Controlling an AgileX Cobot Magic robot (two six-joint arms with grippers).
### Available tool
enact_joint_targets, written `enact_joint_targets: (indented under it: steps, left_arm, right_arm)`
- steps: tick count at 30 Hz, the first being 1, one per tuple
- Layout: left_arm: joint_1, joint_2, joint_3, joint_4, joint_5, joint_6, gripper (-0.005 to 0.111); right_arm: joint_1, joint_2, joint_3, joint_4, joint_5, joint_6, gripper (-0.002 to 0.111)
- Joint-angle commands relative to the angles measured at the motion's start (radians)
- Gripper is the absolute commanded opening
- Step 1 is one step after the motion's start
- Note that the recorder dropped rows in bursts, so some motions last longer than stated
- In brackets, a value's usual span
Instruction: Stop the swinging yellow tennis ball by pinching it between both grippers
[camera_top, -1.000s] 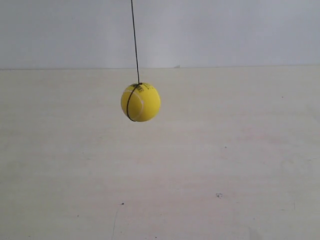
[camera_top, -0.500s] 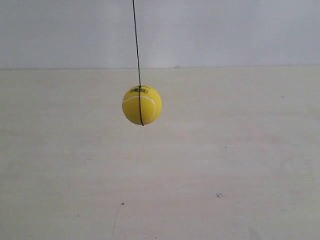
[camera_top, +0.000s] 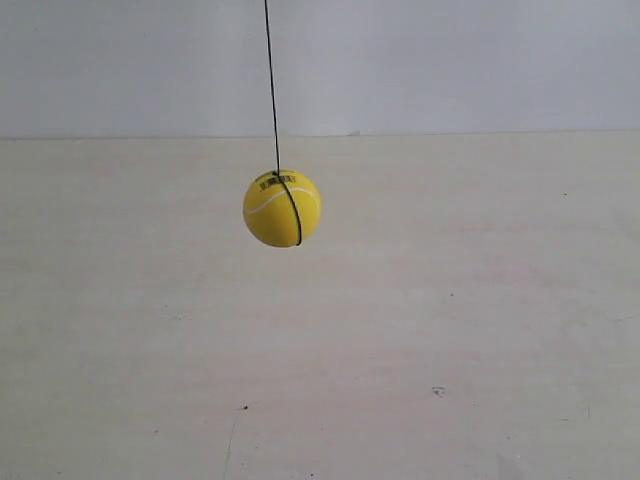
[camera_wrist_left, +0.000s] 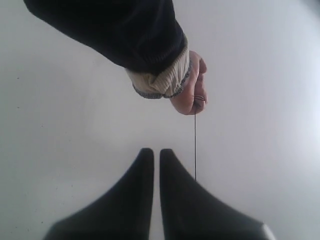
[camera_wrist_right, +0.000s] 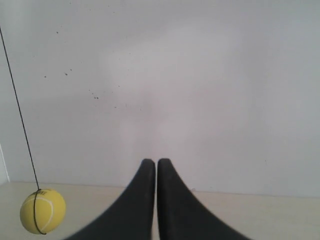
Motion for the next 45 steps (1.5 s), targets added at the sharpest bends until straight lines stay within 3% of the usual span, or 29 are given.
enact_joint_targets:
  steps: [1, 20, 23, 26, 31, 41, 45]
  left_arm:
    - [0.004, -0.010, 0.004, 0.015, 0.004, -0.013, 0.005]
    - [0.009, -0.010, 0.004, 0.018, 0.004, -0.009, 0.005]
    - [0.049, -0.010, 0.004, 0.018, -0.002, -0.009, 0.005]
    - [0.202, -0.010, 0.004, 0.018, 0.000, -0.009, 0.005]
    - [0.308, -0.010, 0.004, 0.018, 0.000, -0.009, 0.005]
    - [0.337, -0.010, 0.004, 0.018, 0.000, -0.009, 0.005]
    - [0.337, -0.010, 0.004, 0.005, 0.058, -0.008, 0.005]
  right_arm:
    - [0.000, -0.007, 0.003, 0.003, -0.004, 0.003, 0.000]
    - [0.000, -0.007, 0.003, 0.003, -0.004, 0.003, 0.000]
    - [0.000, -0.007, 0.003, 0.003, -0.007, 0.003, 0.000]
    - [0.000, -0.007, 0.003, 0.003, -0.005, 0.003, 0.000]
    - [0.000, -0.007, 0.003, 0.003, -0.005, 0.003, 0.000]
    - [0.000, -0.007, 0.003, 0.003, -0.005, 0.003, 0.000]
    - [0.000, -0.007, 0.003, 0.003, -0.011, 0.003, 0.000]
